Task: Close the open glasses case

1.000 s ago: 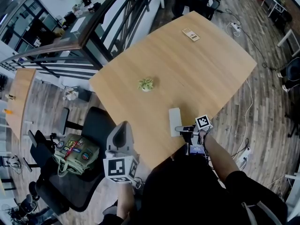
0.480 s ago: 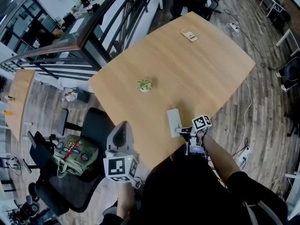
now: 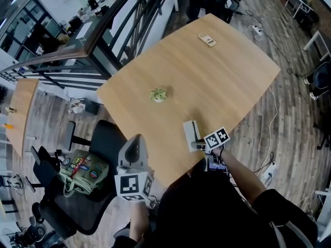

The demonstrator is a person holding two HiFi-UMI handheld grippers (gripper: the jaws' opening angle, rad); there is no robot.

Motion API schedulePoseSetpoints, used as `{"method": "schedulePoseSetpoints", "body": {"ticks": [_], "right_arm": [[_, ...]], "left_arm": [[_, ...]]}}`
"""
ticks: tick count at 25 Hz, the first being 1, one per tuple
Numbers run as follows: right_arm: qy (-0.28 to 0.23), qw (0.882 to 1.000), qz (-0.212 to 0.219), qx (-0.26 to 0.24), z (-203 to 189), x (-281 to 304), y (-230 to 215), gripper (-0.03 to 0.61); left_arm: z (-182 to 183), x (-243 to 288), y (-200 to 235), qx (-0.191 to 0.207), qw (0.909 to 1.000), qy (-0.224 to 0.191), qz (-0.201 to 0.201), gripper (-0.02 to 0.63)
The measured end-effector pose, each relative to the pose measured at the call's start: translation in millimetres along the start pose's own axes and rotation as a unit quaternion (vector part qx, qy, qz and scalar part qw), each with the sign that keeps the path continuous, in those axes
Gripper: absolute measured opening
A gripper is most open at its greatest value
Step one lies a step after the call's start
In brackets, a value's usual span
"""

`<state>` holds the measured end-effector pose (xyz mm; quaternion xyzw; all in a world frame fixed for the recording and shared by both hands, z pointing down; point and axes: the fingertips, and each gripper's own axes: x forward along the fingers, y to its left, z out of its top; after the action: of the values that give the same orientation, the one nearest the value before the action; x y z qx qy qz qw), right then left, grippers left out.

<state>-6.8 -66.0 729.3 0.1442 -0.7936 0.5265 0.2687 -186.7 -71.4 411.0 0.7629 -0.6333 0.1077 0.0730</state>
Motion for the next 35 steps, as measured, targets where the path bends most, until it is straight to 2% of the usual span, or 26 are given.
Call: {"method": "schedulePoseSetpoints", "body": {"ticks": [7,14,18,22,25,27,29,35], "right_arm": [[0.014,0.991,-0.093,-0.1,3,-6,-4,0.083],[0.004,0.97,-0.158,-0.187,10,-14,0,0.077],[-0.021,0.959,-0.19,-0.21,20,-23,0,0.079],[-0.037,0.941,-0.238,-0.238,33,-33,-8,0.095],[-0.044,0.936,-0.256,-0.238,38,-39,-14,0.094],[-0.046,0.931,-0.267,-0.245,40,-41,-18,0.067],[-0.049,0.921,-0.283,-0.264,41,-41,-24,0.034],[-0.017,0.9,-0.301,-0.315,40,-42,-25,0.015]], "left_arm": [[0,-2,0,0.0,1.0,-0.001,0.002,0.0],[-2,-4,-2,-0.001,1.0,0.001,0.0,0.0],[0,-3,-3,0.0,1.0,-0.004,-0.001,0.0],[3,-2,-2,0.001,1.0,-0.007,0.001,0.0],[5,-1,-4,0.002,1.0,-0.008,-0.001,0.0],[5,-2,-4,0.002,1.0,-0.008,-0.001,0.0],[4,-3,-5,0.003,1.0,-0.008,-0.001,0.0],[4,-6,-4,0.003,1.0,-0.008,0.001,0.0]]}}
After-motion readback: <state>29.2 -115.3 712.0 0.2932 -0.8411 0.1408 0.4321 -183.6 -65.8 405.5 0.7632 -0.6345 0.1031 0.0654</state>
